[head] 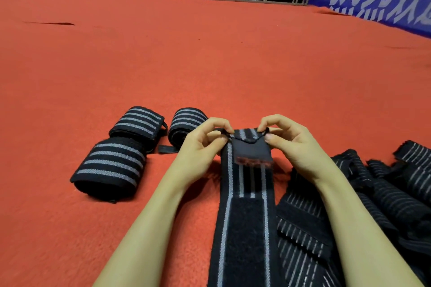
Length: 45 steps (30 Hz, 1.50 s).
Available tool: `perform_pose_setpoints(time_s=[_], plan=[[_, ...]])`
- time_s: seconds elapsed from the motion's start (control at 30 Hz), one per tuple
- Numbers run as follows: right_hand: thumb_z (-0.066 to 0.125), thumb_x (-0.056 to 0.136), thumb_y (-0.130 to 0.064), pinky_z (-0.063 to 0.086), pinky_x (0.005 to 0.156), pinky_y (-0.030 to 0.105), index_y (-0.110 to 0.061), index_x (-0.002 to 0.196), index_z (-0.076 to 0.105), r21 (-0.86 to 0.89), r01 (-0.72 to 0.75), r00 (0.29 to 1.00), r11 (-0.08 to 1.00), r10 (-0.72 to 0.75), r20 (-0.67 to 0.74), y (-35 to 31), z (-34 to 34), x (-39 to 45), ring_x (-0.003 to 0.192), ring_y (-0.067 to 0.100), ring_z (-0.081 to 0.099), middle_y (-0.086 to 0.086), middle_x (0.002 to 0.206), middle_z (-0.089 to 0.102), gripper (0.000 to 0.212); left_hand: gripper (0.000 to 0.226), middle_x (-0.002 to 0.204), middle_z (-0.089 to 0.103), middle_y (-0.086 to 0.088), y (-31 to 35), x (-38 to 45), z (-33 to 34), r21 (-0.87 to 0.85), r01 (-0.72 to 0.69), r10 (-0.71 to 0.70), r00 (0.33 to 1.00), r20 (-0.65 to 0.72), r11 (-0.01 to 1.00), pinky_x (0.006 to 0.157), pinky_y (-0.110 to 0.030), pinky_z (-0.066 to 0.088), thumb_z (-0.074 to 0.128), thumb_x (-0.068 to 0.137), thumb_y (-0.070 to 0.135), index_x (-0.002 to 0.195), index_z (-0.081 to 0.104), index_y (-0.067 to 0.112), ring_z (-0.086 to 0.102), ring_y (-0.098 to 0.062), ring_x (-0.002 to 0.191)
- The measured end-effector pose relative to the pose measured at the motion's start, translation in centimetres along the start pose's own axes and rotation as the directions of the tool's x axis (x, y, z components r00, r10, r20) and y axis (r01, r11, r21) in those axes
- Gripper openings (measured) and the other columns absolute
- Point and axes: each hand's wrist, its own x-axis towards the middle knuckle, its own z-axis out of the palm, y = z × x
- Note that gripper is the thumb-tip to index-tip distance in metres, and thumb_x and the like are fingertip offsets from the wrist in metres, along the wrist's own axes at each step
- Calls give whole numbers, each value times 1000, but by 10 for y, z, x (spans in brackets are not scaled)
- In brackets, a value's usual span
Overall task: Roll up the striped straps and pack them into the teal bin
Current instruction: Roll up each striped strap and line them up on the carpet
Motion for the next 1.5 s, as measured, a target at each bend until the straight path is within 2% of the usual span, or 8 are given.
perform_pose_setpoints(time_s=[0.23, 0.4, 0.57, 0.87, 1.1, 1.3, 1.4, 1.5], plan=[[62, 74, -17, 44, 72, 14, -18, 83, 64, 13, 53, 999, 998, -53, -12, 0, 3, 2, 77, 6, 56, -11, 78, 63, 9, 15, 90, 63, -8, -1, 0, 1, -83, 7, -14, 996, -83, 997, 81, -33, 46, 58, 83, 15, 85, 65, 28, 58, -19, 86], [73, 74, -13, 51, 77, 47, -23, 82, 61, -62, 48, 998, 997, -51, -43, 7, 10, 4, 82, 22, 58, 2, 87, 63, 18, 40, 99, 68, -11, 0, 0, 5, -90, 51, -61, 992, -108, 995, 82, -31, 55, 72, 81, 5, 115, 54, 14, 67, -20, 91], [72, 79, 4, 52, 83, 29, -23, 107, 56, 29, 37, 993, 999, -33, -114, 10, 12, 6, 97, 17, 63, 2, 101, 65, 42, 32, 94, 70, -1, 2, 3, 9, -64, 98, -109, 974, -199, 993, 69, -18, 52, 68, 84, 6, 114, 58, 10, 68, -6, 83], [66, 88, -7, 53, 76, 29, -18, 99, 66, -28, -1, 997, 1000, -1, -81, 13, 16, 8, 85, 13, 67, -1, 91, 72, 15, 32, 82, 63, 8, 7, 1, 3, -79, -88, 68, 973, -222, 993, 77, -33, 52, 66, 80, -10, 93, 59, 18, 61, -12, 82], [67, 74, -62, 50, 70, 32, -20, 95, 72, 100, -141, 990, 985, 138, 31, 11, 5, 6, 84, 17, 62, 2, 93, 69, 48, 32, 99, 65, 3, -2, 0, 1, -74, -139, 124, 975, -183, 988, 86, -38, 47, 70, 68, -3, 77, 64, 27, 61, -13, 93], [69, 74, -22, 48, 70, 22, -17, 99, 70, 156, -120, 993, 980, 122, -3, 11, 2, 4, 75, 12, 62, -2, 84, 70, 25, 20, 126, 53, -5, -3, -3, -5, -105, -128, 126, 992, -32, 986, 83, -25, 47, 74, 64, 16, 79, 71, 29, 56, -15, 109], [74, 71, -22, 46, 79, 27, -20, 102, 71, 153, -110, 994, 982, 112, -6, 15, 0, 2, 82, 16, 61, 1, 89, 70, 31, 18, 121, 58, -5, -5, -3, -5, -157, -66, 56, 996, -63, 985, 93, -37, 47, 76, 64, 24, 82, 74, 27, 58, -19, 112], [75, 70, -15, 51, 82, 26, -21, 104, 70, 191, -64, 997, 980, 70, -28, 13, -1, 1, 91, 16, 64, 2, 94, 71, 36, 36, 109, 68, -3, -5, -2, -4, -162, 54, -64, 996, -59, 985, 81, -35, 52, 77, 65, 31, 99, 70, 27, 65, -19, 96]])
